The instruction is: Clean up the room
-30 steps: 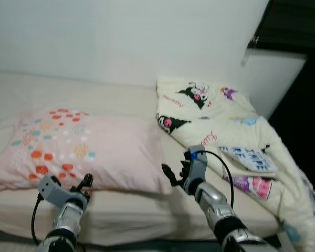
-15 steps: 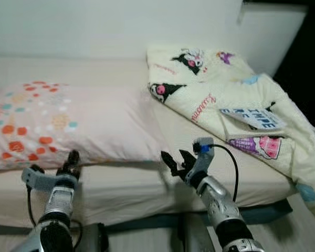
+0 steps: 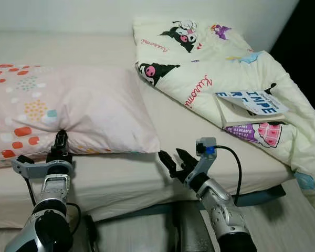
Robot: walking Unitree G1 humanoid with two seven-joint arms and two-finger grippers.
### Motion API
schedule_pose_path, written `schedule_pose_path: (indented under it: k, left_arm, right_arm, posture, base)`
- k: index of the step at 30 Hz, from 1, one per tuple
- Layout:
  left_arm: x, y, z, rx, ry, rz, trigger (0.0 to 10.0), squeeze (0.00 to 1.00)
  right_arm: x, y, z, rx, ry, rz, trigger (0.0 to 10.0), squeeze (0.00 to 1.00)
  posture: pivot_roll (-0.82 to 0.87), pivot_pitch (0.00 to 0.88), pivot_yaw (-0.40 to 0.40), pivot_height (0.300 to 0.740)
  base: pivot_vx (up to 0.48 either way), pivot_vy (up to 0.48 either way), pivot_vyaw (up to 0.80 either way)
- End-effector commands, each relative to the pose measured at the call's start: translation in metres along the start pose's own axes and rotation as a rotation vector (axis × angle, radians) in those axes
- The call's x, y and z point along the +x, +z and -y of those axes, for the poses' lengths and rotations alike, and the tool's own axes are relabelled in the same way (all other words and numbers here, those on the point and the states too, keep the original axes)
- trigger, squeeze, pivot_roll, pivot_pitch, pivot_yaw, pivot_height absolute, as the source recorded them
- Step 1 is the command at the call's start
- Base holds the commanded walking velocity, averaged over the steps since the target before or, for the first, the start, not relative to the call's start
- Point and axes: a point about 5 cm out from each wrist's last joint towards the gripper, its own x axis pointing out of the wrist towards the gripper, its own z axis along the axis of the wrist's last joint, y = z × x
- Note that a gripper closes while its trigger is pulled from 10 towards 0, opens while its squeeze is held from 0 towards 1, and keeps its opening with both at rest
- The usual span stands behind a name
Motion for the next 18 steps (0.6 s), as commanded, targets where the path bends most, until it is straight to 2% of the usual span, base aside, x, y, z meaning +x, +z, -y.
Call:
schedule_pose_path:
  k: [1,4,7,9,10,15,18]
  left_arm:
    - [0.004,0.007,0.005,-0.005,-0.012,0.035,10.0,0.0]
    - [0.008,0.006,0.012,-0.018,-0.034,0.037,10.0,0.0]
    - [0.028,-0.001,0.046,-0.076,-0.125,0.054,10.0,0.0]
    - [0.028,-0.001,0.046,-0.076,-0.125,0.054,10.0,0.0]
    - [0.031,-0.011,0.054,-0.074,-0.148,0.017,0.0,0.0]
    - [0.029,-0.024,0.053,-0.05,-0.145,-0.033,0.0,0.0]
    - [0.024,-0.026,0.043,-0.017,-0.098,-0.046,0.0,0.0]
  right_arm:
    - [-0.004,-0.003,-0.003,0.023,0.011,-0.012,10.0,0.0]
    - [-0.005,-0.003,-0.004,0.027,0.014,-0.015,10.0,0.0]
    - [-0.003,0.001,-0.008,0.035,0.031,-0.015,10.0,0.0]
    - [-0.003,0.001,-0.008,0.035,0.031,-0.015,10.0,0.0]
    - [-0.001,0.006,-0.009,0.04,0.032,0.009,10.0,0.0]
    - [-0.001,0.012,-0.009,0.04,0.026,0.026,10.0,0.0]
    - [-0.004,0.015,-0.008,0.032,0.012,0.03,10.0,0.0]
  posture:
    - [-0.21,0.279,-0.11,0.475]
    - [-0.21,0.283,-0.112,0.475]
    - [-0.21,0.281,-0.108,0.475]
    - [-0.21,0.281,-0.108,0.475]
    - [-0.21,0.271,-0.096,0.475]
    - [-0.21,0.263,-0.085,0.475]
    - [-0.21,0.254,-0.08,0.475]
  base:
    - [0.0,0.0,0.0]
    - [0.0,0.0,0.0]
    - [0.0,0.0,0.0]
    - [0.0,0.0,0.0]
    - [0.0,0.0,0.0]
    - [0.0,0.0,0.0]
    - [0.0,0.0,0.0]
